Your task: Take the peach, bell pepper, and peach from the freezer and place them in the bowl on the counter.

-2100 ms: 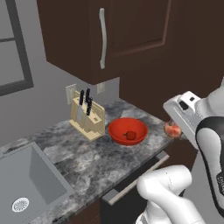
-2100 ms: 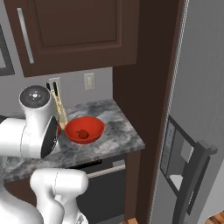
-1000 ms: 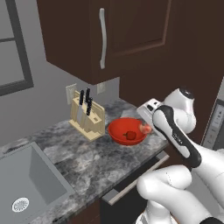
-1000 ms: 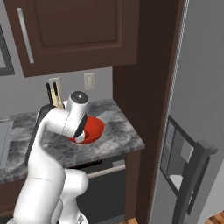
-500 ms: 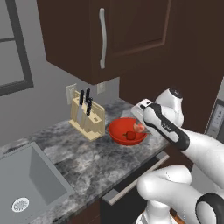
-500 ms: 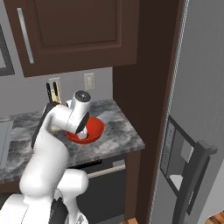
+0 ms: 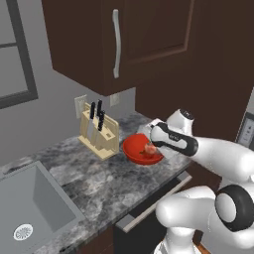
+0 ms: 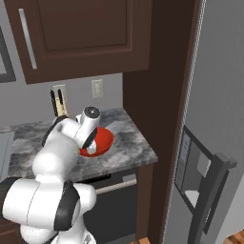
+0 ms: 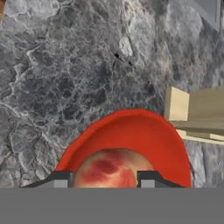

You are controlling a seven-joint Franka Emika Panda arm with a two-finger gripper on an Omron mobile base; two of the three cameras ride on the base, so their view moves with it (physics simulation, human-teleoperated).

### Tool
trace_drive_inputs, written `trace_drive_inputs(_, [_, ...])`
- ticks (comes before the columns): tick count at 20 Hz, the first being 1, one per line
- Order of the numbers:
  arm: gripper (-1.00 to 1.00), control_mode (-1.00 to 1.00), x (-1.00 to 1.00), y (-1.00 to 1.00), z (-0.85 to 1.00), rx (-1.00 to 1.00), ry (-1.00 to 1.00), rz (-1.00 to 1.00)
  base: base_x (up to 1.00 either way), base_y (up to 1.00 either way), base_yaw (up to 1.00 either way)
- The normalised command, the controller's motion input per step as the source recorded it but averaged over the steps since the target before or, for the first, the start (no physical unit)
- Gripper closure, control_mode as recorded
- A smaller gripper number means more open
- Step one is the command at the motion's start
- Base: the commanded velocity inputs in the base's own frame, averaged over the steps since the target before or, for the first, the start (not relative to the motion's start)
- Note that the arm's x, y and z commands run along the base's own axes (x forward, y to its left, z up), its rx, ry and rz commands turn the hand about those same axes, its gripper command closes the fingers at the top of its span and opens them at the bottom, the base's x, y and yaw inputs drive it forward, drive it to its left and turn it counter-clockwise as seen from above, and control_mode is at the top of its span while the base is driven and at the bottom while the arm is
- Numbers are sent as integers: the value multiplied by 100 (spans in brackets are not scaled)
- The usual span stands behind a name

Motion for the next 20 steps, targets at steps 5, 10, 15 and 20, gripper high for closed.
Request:
trace_drive_inputs(5, [100,-100,46,0,-46,0,2,0,0,0,0])
trace_drive_inputs(10, [100,-100,39,0,-43,0,1,0,0,0,0])
trace_drive_inputs(15, [-100,-100,23,0,-41,0,1,1,0,0,0])
trace_drive_inputs(20, [-100,-100,0,0,-36,0,0,0,0,0,0])
